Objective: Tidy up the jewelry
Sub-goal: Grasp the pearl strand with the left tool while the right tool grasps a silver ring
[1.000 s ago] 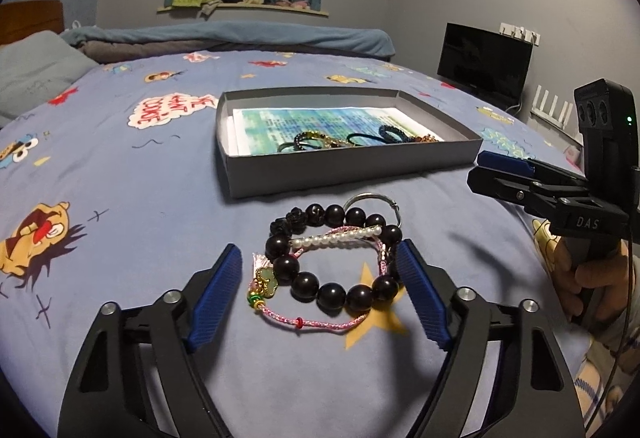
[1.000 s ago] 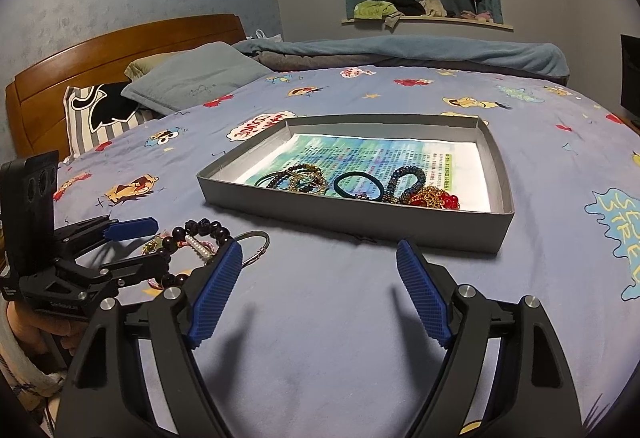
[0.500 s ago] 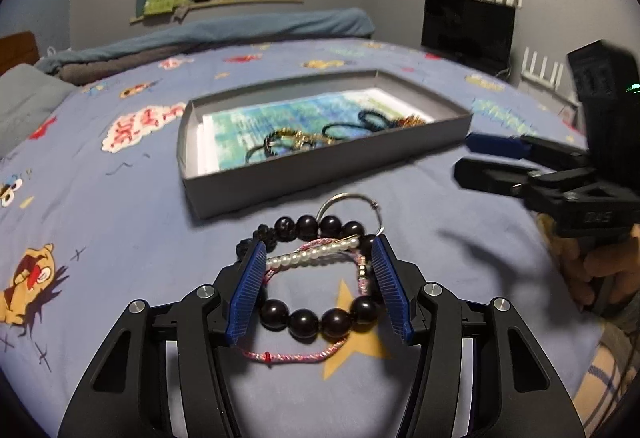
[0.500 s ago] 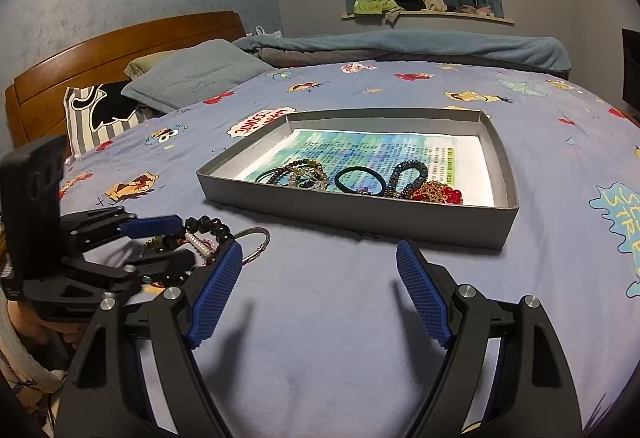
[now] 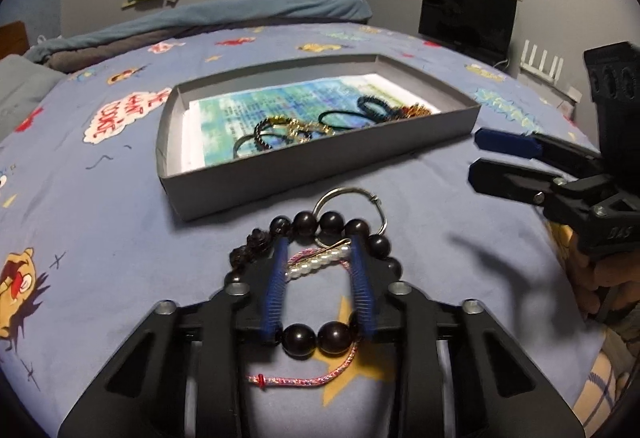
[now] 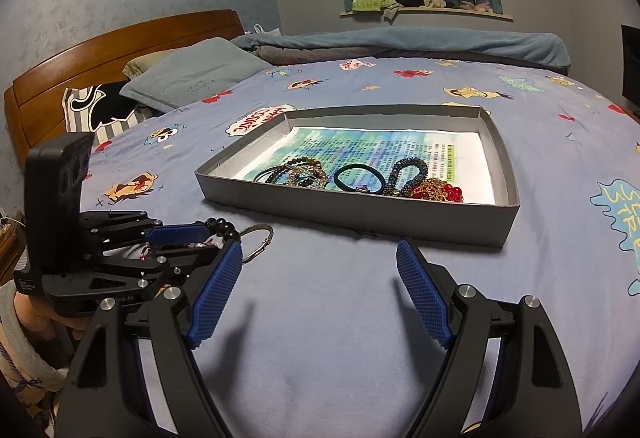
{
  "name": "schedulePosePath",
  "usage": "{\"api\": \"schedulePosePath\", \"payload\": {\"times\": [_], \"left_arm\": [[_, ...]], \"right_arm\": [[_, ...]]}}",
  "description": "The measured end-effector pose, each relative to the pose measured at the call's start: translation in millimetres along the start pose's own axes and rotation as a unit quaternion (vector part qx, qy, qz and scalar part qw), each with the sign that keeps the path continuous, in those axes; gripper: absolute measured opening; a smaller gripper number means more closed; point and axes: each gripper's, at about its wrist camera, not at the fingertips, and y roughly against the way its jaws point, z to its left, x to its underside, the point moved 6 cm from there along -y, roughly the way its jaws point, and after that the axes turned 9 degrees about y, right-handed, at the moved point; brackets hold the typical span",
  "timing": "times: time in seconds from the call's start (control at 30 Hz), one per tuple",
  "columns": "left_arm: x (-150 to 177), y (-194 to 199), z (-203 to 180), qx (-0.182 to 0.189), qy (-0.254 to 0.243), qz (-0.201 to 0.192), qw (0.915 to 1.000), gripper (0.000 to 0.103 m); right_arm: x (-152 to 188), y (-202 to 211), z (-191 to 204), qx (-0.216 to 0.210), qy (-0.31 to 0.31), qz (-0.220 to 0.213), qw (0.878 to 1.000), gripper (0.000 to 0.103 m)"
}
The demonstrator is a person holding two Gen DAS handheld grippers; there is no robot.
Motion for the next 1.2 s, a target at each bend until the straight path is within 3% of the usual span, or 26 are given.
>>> {"api": "schedulePosePath", "payload": {"times": [0.23,0.43,0.7,0.73,0.87,1.03,1.2], "left_arm": [[-4.3,19.3,6.5,0.013,0.025,-0.034,0.9990,0.019],[-11.3,37.5,14.4,0.022,0.045,-0.065,0.9967,0.012],[-14.1,59.8,38.7,0.023,0.084,-0.101,0.9911,0.006],[-13.5,61.8,42.4,0.024,0.091,-0.104,0.9901,0.006],[-7.0,66.7,58.3,0.023,0.120,-0.106,0.9867,0.006],[5.1,64.9,76.5,0.002,0.148,-0.086,0.9853,0.006],[10.7,66.0,80.4,-0.013,0.142,-0.078,0.9867,0.023]], "right_arm": [[0.6,-13.3,12.0,-0.016,0.008,0.029,0.999,0.077],[2.1,-34.5,22.3,-0.035,0.005,0.065,0.997,0.053],[-4.3,-54.8,28.5,-0.062,-0.013,0.085,0.994,0.046],[-5.0,-57.3,29.6,-0.065,-0.015,0.087,0.994,0.044],[-4.1,-68.0,32.0,-0.077,-0.023,0.100,0.992,0.013],[-5.0,-61.4,28.7,-0.077,-0.032,0.082,0.993,0.008],[-7.1,-50.8,24.2,-0.063,-0.035,0.060,0.996,0.007]]}}
